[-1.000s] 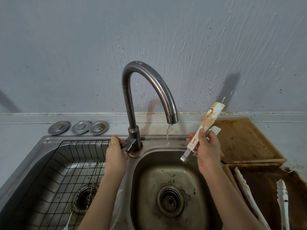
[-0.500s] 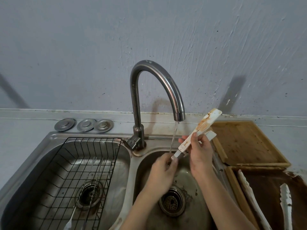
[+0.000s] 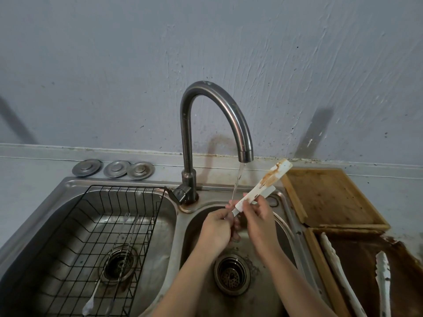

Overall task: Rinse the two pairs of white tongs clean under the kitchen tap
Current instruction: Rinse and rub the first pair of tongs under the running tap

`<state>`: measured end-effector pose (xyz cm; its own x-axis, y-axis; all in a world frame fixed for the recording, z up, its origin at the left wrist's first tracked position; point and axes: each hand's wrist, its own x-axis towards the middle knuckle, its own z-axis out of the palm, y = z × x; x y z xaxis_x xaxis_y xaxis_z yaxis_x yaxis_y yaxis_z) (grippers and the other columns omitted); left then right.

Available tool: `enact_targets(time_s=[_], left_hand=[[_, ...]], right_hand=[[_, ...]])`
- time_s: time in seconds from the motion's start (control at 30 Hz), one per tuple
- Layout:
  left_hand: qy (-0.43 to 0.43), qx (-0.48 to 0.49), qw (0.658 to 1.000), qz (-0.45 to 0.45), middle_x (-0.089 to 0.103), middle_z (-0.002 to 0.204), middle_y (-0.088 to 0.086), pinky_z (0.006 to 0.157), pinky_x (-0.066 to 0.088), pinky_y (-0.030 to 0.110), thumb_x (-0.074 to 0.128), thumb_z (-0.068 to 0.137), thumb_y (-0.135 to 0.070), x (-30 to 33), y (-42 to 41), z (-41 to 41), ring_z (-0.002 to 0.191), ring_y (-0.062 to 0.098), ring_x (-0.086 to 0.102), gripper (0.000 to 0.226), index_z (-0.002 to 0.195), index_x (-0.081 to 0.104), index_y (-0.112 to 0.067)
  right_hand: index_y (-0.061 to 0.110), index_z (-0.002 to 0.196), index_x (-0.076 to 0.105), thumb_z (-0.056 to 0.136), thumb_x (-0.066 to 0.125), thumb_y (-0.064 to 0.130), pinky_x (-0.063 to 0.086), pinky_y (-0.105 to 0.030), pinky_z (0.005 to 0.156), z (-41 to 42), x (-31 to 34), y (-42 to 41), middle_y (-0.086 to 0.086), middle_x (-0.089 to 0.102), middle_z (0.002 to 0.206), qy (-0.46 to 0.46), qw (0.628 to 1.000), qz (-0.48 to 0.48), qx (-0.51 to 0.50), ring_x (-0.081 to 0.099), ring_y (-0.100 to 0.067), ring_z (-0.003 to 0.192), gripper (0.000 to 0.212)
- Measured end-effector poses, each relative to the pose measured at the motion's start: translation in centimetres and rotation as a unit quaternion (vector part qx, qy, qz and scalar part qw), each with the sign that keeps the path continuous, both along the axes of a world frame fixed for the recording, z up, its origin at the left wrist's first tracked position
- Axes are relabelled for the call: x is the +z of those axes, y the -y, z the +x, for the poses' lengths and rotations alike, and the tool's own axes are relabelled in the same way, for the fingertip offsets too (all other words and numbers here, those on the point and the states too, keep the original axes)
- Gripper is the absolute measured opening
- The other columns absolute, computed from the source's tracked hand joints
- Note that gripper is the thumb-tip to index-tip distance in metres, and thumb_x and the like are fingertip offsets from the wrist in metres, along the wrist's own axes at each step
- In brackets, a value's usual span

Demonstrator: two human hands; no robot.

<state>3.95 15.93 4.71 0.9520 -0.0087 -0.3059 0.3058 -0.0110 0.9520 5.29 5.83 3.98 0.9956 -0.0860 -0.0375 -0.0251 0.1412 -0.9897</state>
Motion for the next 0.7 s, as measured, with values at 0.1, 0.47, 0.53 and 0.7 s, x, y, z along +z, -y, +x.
enact_targets(time_s=[0.1, 0.47, 0.53, 0.7], left_hand=[[-0.014, -0.003, 1.0, -0.001, 0.051, 0.052, 0.006, 0.036, 0.03, 0.016, 0.037, 0.097, -0.005, -0.5, -0.3, 0.0, 0.034, 0.008, 0.045, 0.043, 0.057, 0.051, -0.012], [0.001, 0.012, 1.0, -0.028, 0.05, 0.036, -0.001, 0.034, 0.03, 0.016, 0.035, 0.094, 0.003, -0.2, -1.1, -0.3, 0.029, 0.006, 0.042, 0.039, 0.062, 0.055, -0.007], [-0.001, 0.012, 1.0, -0.021, 0.05, 0.036, -0.001, 0.033, 0.029, 0.017, 0.036, 0.094, 0.002, -0.4, -1.6, -0.2, 0.029, 0.006, 0.041, 0.041, 0.058, 0.054, -0.008], [-0.015, 0.0, 1.0, 0.002, 0.047, 0.034, -0.002, 0.032, 0.026, 0.016, 0.036, 0.091, 0.007, -0.4, -2.5, -0.9, 0.027, 0.006, 0.039, 0.041, 0.056, 0.048, -0.007]], right_hand=[[0.005, 0.107, 0.048, 0.09, 0.054, 0.001, 0.052, -0.023, 0.048, -0.1, 0.2, -0.1, -0.015, 0.073, 0.09, 0.006, 0.999, -0.017, 0.031, 0.072, -0.015, 0.07, 0.018], [0.014, 0.111, 0.05, 0.086, 0.061, -0.001, 0.056, -0.028, 0.056, -0.2, 0.6, -1.5, -0.003, 0.073, 0.095, 0.031, 0.995, -0.071, 0.068, 0.072, -0.014, 0.084, 0.031], [0.011, 0.105, 0.051, 0.088, 0.058, 0.002, 0.054, -0.034, 0.054, -0.3, 0.4, -2.1, -0.004, 0.075, 0.089, 0.028, 0.997, -0.042, 0.059, 0.072, -0.024, 0.081, 0.02], [0.008, 0.095, 0.055, 0.095, 0.048, 0.013, 0.057, -0.037, 0.071, -0.8, 0.0, -3.0, -0.011, 0.074, 0.088, 0.005, 0.999, -0.003, 0.036, 0.073, -0.022, 0.084, 0.008]])
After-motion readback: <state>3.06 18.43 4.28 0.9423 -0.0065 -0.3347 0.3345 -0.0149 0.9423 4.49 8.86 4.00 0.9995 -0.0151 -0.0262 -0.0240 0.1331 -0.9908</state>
